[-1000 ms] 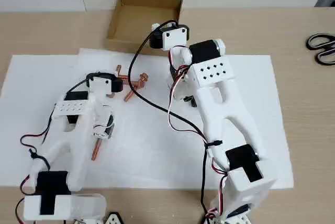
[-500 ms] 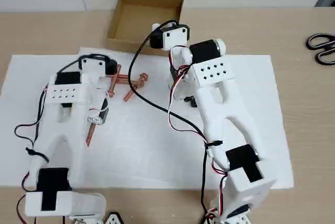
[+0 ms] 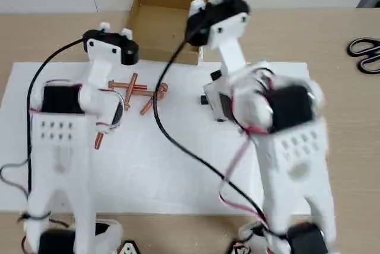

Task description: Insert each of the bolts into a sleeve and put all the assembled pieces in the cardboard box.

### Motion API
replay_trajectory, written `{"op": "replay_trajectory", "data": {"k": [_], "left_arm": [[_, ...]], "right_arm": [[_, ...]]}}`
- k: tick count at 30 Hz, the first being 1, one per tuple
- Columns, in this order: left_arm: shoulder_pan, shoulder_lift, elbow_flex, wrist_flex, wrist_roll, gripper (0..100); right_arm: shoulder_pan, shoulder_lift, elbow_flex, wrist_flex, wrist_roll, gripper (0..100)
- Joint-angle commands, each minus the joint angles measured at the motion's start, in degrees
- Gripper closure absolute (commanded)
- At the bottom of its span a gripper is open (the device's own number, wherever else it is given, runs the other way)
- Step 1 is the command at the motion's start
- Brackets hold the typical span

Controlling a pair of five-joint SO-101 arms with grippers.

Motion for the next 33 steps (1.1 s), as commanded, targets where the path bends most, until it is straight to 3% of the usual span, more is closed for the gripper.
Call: {"op": "replay_trajectory", "data": {"k": [1,4,7,16,21,28,33], "left_arm": [[2.0,-10.4,-2.8,0.6,0.3,99],[2.9,-18.5,-2.8,-2.0,0.4,99],[2.9,-25.6,-2.2,-7.0,5.1,99],[2.9,-32.5,15.2,-22.0,34.4,99],[3.4,-32.9,22.3,-31.2,35.9,99],[12.7,-32.5,26.0,-39.6,35.9,99],[13.6,-32.3,26.2,-40.2,36.0,99]], "right_arm": [[0.6,-8.7,3.1,0.2,0.4,99.5],[0.6,-14.5,9.8,-0.2,0.4,99.5],[0.6,-19.2,17.9,-2.5,0.4,99.5],[-2.7,-33.1,47.1,-24.0,-0.1,99.5],[-4.8,-43.2,59.3,-29.8,0.1,99.5],[-5.1,-52.4,73.2,-43.4,-0.2,99.5],[-6.7,-55.8,82.5,-53.1,-8.9,99.5]]}}
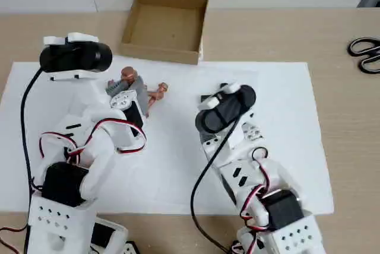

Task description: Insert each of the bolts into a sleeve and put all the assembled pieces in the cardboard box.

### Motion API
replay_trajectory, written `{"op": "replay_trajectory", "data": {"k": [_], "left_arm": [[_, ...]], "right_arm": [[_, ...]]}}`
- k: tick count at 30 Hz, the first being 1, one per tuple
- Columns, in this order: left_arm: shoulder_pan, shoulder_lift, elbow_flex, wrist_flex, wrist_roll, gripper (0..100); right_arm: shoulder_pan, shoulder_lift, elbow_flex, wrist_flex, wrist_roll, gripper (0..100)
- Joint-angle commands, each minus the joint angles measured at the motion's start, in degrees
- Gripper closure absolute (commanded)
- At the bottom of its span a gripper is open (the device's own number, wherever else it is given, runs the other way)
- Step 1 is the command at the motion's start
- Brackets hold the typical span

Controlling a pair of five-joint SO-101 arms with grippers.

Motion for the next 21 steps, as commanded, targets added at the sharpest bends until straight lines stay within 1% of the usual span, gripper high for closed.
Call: {"op": "replay_trajectory", "data": {"k": [1,4,9,14,21], "left_arm": [[1.2,-0.1,-0.4,-2.9,0.4,99],[3.2,2.2,-0.4,-4.5,0.4,99],[7.5,6.8,-0.4,-6.9,0.4,99],[10.9,11.3,-0.4,-8.6,0.4,99],[12.1,12.2,-0.4,-8.5,0.4,99]], "right_arm": [[-3.0,-3.0,3.9,-6.0,-5.4,99.5],[-6.1,-4.7,6.0,-6.6,-5.5,99.5],[-8.2,-7.8,8.7,-6.5,-5.5,99.5],[-12.5,-9.8,10.1,-6.5,-5.5,99.5],[-13.1,-10.2,10.1,-6.5,-5.5,99.5]]}}
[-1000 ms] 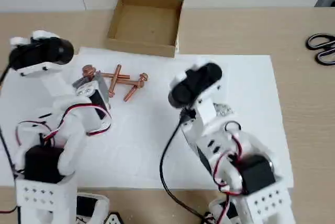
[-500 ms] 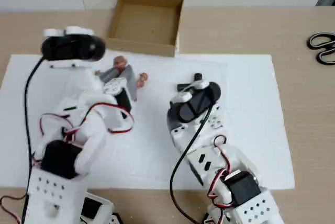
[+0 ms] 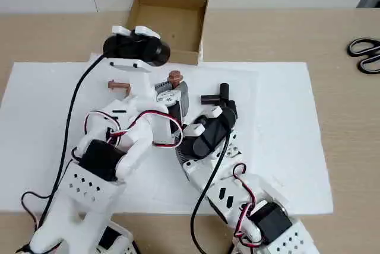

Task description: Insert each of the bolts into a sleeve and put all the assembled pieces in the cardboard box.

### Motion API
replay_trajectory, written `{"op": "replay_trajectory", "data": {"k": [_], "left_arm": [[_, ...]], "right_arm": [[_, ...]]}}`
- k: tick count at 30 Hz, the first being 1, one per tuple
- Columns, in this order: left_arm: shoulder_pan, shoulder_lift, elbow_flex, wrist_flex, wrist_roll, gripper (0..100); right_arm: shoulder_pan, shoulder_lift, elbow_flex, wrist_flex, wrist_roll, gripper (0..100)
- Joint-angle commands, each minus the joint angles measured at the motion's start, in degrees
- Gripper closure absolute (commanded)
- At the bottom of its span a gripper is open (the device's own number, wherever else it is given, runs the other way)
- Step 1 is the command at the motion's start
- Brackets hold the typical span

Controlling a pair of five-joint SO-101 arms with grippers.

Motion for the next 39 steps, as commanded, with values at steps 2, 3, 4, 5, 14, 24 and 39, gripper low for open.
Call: {"op": "replay_trajectory", "data": {"k": [2,3,4,5,14,24,39], "left_arm": [[0.4,0.0,-0.5,-0.9,0.4,99],[0.4,0.0,-0.7,-0.1,0.4,99],[0.4,0.0,-0.7,0.4,0.4,99],[0.4,0.0,-0.7,0.9,0.4,99],[0.0,-0.1,-4.9,3.2,2.3,99],[-0.1,-0.1,-8.0,4.6,2.3,99],[0.3,-6.2,-3.2,6.4,2.3,99]], "right_arm": [[-0.3,-1.1,-0.4,-1.3,-0.5,99.5],[-0.2,-1.1,-0.4,-1.3,-0.5,99.5],[-0.2,-1.1,-0.4,-1.3,-0.5,99.5],[-0.2,-1.1,-0.4,-1.3,-0.5,99.5],[-0.2,-1.1,-0.4,-1.3,-0.5,99.5],[-0.1,-1.1,-0.4,-1.3,-0.5,99.5],[-0.1,-1.1,-0.2,-1.3,-0.5,99.5]]}}
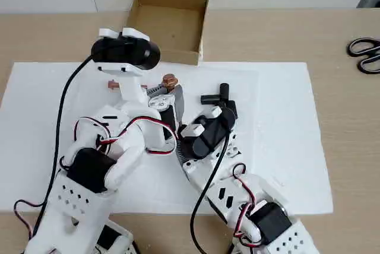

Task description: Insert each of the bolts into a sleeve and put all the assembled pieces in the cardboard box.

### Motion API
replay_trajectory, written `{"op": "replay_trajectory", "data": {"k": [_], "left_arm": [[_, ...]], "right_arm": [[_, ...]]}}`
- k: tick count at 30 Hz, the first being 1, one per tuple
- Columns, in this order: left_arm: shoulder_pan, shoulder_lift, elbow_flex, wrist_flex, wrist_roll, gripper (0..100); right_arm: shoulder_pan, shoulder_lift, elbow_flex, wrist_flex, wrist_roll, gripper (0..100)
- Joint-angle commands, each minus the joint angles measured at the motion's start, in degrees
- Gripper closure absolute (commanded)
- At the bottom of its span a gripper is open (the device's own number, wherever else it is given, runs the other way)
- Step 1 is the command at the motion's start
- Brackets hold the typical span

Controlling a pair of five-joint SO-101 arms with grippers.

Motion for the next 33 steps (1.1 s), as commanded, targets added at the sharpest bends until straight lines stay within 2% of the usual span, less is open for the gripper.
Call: {"op": "replay_trajectory", "data": {"k": [1,13,33], "left_arm": [[0.2,-1.9,-0.1,-0.2,0.1,99],[0.3,-2.1,5.1,-3.7,2.8,99],[0.4,-2.2,3.5,-2.5,3.0,99]], "right_arm": [[-0.1,-1.1,-0.4,-1.3,-0.5,99.5],[-0.1,-1.1,-0.4,-1.3,-0.5,99.5],[-0.1,-1.1,-0.4,-1.3,-0.5,99.5]]}}
